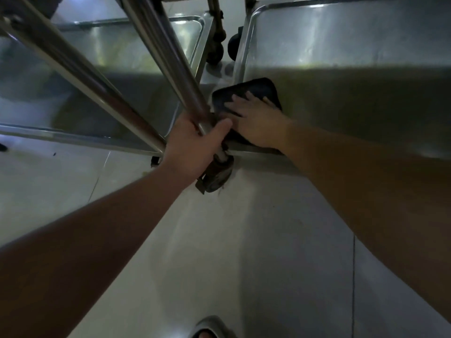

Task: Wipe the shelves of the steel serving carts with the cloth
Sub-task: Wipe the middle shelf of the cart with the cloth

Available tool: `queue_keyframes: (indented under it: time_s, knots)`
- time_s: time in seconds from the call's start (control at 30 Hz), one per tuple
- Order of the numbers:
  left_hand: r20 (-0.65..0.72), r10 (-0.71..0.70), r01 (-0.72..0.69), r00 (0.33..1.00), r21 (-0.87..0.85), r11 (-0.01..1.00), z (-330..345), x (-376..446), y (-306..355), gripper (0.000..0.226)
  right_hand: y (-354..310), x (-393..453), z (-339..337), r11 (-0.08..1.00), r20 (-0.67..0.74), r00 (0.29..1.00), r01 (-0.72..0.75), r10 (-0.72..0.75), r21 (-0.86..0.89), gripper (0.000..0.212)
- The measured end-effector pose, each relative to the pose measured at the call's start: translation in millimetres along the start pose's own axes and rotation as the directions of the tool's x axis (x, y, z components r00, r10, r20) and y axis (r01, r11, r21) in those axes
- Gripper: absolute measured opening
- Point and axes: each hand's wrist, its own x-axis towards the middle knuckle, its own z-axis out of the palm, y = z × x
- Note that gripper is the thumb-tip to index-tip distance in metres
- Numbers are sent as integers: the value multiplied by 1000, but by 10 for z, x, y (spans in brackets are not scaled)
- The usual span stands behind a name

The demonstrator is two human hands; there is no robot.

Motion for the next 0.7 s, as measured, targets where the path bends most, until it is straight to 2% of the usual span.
queue_keyframes:
  time_s: [0.1, 0.2, 0.23, 0.33, 0.4, 0.5, 0.57, 0.63, 0.7]
  knots:
    - [-137, -56, 23, 989, -228, 973, 142, 91, 31, 24, 99, -263, 162, 988, -6, 991, 136, -137, -71, 54]
    - [-170, -3, -51, 985, -310, 949, 241, 155, 23, 13, 376, -566, 148, 987, -11, 990, 137, -139, -80, 65]
    - [-171, -1, -58, 985, -336, 940, 265, 167, 31, 16, 514, -632, 118, 988, -41, 992, 117, -121, -102, 65]
    - [-124, 13, -60, 992, -384, 921, 279, 174, -4, 27, 896, -607, -43, 994, -178, 984, -6, -14, -110, 56]
    - [-108, -6, -39, 994, -403, 915, 273, 184, -13, 28, 1070, -339, -210, 985, -262, 956, -154, 128, -80, 54]
    - [-95, -2, -38, 996, -415, 909, 273, 190, -9, 34, 1037, 202, -439, 944, -287, 904, -329, 318, 9, 59]
    - [-101, -23, -23, 995, -433, 901, 279, 194, -6, 38, 769, 410, -413, 960, -255, 936, -270, 244, -71, 58]
    - [-123, -40, -20, 992, -452, 892, 297, 204, -13, 35, 436, 334, -218, 983, -177, 983, -70, 39, -170, 56]
    - [-147, -47, -32, 988, -493, 870, 333, 210, 11, 23, 300, -26, -3, 977, -88, 985, 131, -148, -170, 55]
